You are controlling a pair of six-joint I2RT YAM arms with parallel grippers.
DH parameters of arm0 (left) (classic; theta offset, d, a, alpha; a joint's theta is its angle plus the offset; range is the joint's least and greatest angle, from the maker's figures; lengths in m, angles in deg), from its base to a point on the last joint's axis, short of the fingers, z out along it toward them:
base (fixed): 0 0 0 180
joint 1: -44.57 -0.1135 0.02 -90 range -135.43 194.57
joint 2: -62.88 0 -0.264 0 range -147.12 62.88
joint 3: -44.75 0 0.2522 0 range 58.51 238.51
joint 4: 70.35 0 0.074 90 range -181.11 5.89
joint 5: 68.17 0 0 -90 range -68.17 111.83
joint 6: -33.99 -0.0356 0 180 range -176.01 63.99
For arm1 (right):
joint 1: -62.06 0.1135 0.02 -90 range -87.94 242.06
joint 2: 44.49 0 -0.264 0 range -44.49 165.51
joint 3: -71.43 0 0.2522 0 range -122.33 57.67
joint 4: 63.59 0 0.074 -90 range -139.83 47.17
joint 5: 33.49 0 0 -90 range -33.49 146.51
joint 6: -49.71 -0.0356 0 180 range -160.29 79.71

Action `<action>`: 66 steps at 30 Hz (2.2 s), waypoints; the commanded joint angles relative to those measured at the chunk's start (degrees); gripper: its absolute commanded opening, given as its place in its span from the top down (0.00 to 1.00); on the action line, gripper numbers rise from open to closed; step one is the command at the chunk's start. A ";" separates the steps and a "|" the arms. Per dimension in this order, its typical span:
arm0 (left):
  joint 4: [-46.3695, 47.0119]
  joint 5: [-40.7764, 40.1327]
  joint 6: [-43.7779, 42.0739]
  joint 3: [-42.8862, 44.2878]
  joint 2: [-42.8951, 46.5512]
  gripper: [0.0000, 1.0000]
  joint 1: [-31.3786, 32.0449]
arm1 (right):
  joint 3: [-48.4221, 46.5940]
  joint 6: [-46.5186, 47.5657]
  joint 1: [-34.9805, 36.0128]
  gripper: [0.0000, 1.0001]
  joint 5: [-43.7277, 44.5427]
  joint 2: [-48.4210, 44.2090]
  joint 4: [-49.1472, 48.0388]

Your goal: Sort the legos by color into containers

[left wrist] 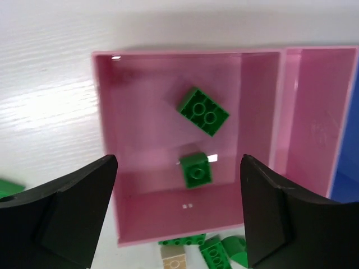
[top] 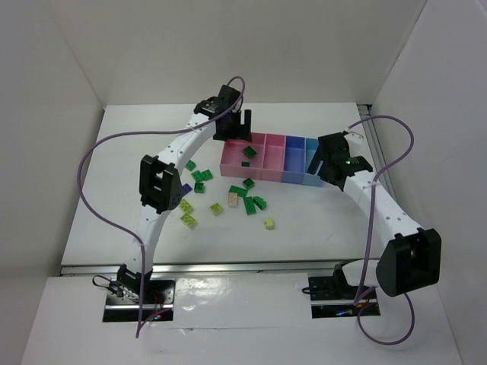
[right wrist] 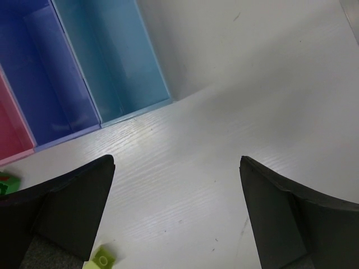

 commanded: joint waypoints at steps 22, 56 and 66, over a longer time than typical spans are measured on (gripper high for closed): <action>-0.44 -4.77 22.71 -27.49 9.58 0.01 -14.59 | 0.99 1.62 2.19 0.00 -1.53 1.02 -2.13; 9.58 -3.11 12.08 -26.09 18.73 0.79 -4.58 | 0.99 1.54 2.72 0.00 -2.49 2.34 -3.28; 4.22 -2.65 11.91 -9.63 9.12 0.10 -2.11 | 1.60 1.35 2.72 0.00 0.32 -2.23 -0.99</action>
